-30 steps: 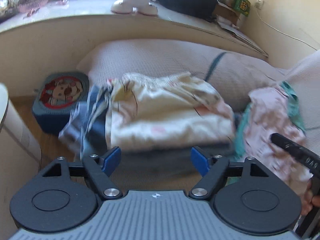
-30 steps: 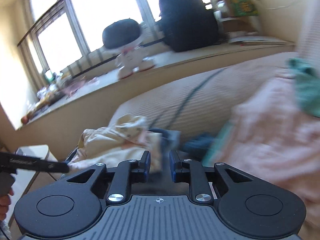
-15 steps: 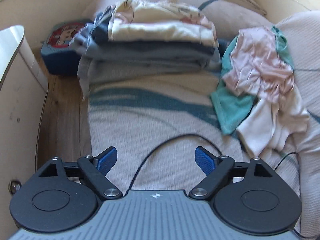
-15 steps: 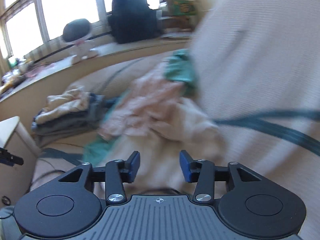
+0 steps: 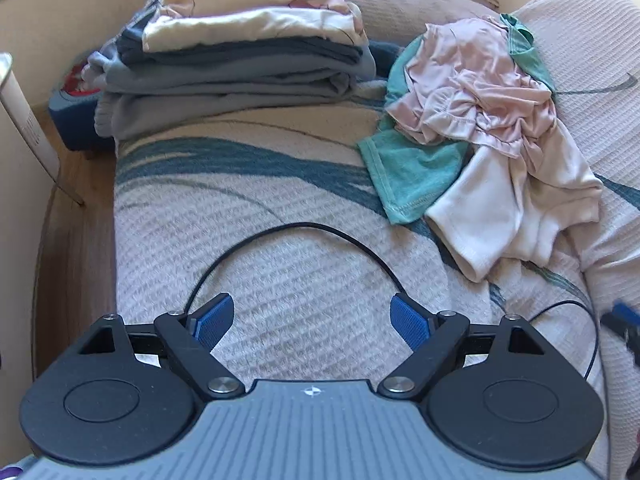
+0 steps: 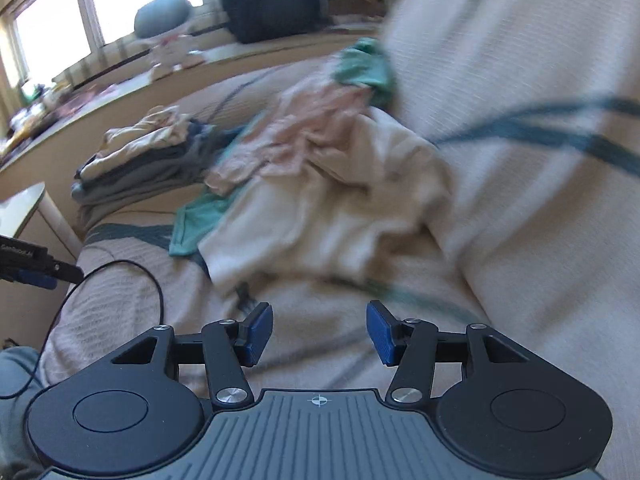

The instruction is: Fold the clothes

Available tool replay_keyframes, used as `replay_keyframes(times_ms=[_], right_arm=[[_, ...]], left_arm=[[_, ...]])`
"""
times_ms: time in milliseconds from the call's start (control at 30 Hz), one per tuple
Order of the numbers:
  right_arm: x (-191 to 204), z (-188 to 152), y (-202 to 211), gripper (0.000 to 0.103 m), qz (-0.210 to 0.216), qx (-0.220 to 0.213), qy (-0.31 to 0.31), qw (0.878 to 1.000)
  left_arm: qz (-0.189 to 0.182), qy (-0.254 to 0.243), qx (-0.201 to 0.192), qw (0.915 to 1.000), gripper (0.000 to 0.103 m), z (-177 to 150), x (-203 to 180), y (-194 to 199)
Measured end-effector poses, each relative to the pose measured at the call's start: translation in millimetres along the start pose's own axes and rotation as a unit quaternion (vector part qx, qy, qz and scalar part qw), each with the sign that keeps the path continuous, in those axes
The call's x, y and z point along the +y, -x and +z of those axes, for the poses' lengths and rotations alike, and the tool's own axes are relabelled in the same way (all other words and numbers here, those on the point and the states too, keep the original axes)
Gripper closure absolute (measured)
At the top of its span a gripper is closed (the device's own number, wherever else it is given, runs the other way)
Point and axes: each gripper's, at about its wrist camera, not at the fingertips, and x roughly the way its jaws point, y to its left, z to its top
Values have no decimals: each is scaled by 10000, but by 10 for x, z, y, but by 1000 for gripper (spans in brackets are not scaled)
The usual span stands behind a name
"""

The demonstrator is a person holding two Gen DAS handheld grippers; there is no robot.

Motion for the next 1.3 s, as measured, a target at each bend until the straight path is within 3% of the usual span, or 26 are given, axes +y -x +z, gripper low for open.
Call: replay_keyframes(times_ms=[167,400,567,700,733,800,833,967,1167,1300], right_arm=[[160,465,-524,51,275,-267,429,9983],[214,1204,-1228,51,-78,-788,654,9947],[299,1444,-1694,51,-299,-770,981,9917],[326,1486,-2052,53,-496,-308,972,9936],[327,1475,-2110,57,-563,-237,961,9935],[318,1451,-2145,89,-697,-229,935,9929],[306,1446,-2110,92,-686,-256,877,9934],[303,1417,-1804,97,-358,-442,698,9959],[517,1161,-1131,97,867,-367,726,9929],[667,808,-810,97,1654,-116,651,9840]], left_arm=[[131,72,-154,9998,17,42,57,-3],[193,165,-106,9996,16,80,136,-108],[242,320,5,9992,16,59,246,-174],[257,408,84,9988,16,49,323,-209],[243,412,90,9988,16,43,327,-219],[182,381,74,9991,16,33,312,-233],[152,353,48,9993,16,37,302,-226],[0,213,-112,9997,16,55,249,-175],[-329,272,-520,9977,16,272,238,3],[-531,217,-917,9941,6,530,136,159]])
